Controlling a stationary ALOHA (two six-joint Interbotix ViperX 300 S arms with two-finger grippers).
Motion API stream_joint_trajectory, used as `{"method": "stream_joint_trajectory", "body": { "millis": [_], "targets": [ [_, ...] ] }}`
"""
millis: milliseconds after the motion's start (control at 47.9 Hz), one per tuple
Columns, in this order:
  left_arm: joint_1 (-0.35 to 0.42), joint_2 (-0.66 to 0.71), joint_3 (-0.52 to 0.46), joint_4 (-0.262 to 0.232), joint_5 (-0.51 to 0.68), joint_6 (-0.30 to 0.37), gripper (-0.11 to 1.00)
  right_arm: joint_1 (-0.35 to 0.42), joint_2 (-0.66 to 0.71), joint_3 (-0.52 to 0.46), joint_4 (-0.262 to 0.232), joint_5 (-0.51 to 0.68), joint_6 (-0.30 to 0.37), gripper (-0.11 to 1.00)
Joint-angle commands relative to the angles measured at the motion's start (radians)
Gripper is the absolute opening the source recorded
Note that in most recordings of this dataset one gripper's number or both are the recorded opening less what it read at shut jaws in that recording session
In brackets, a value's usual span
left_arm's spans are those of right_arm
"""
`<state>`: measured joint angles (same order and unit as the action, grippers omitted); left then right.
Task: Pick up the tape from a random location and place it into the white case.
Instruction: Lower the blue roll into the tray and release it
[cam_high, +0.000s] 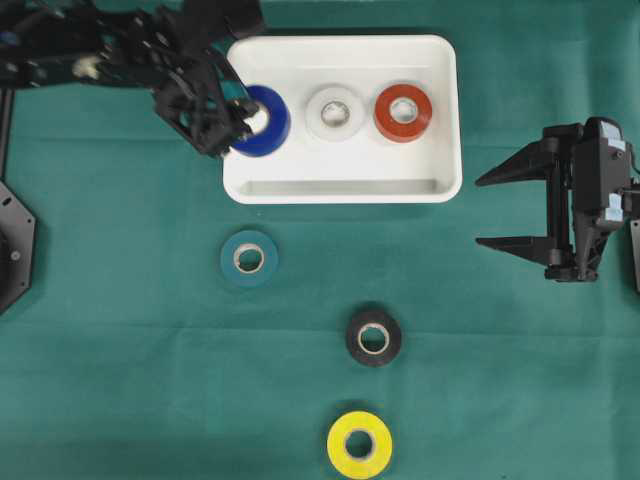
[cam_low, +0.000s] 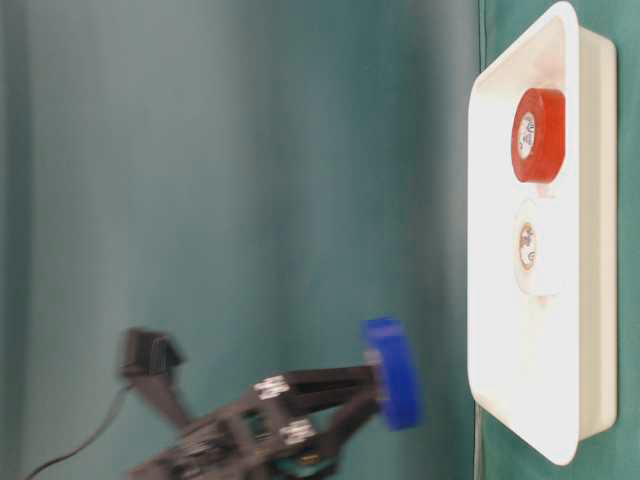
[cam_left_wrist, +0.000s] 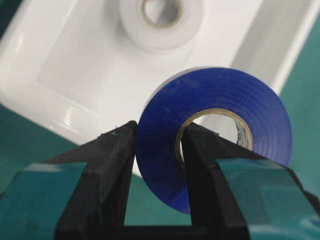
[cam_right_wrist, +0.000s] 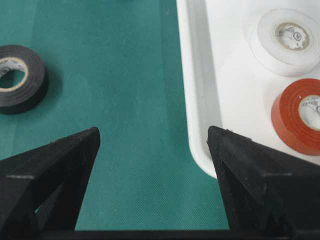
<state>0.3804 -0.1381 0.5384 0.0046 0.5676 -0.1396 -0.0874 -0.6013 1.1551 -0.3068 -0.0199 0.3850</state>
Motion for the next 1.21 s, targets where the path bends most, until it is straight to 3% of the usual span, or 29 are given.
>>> {"method": "stream_joint_trajectory", "body": {
  "millis": [0,375,1043,1085,1189],
  "targets": [
    [0.012,0.031,0.005,-0.002,-0.049,0.002,0.24,0.000,-0.003,-0.025,-0.002,-0.009,0.000,0.82],
    [0.051,0.147,0.072,0.000,-0.232,0.002,0.24,-0.002,-0.003,-0.025,-0.002,-0.008,-0.002,0.82],
    [0.028,0.147,0.072,-0.002,-0.264,0.003,0.24,-0.011,-0.003,-0.025,-0.002,-0.008,-0.002,0.82],
    [0.026,0.147,0.072,0.000,-0.270,0.005,0.30,-0.012,-0.003,-0.025,-0.002,-0.008,-0.002,0.82],
    [0.028,0.147,0.072,0.000,-0.276,0.031,0.59,-0.014,-0.003,-0.025,-0.002,-0.005,-0.002,0.82]
  ]
}}
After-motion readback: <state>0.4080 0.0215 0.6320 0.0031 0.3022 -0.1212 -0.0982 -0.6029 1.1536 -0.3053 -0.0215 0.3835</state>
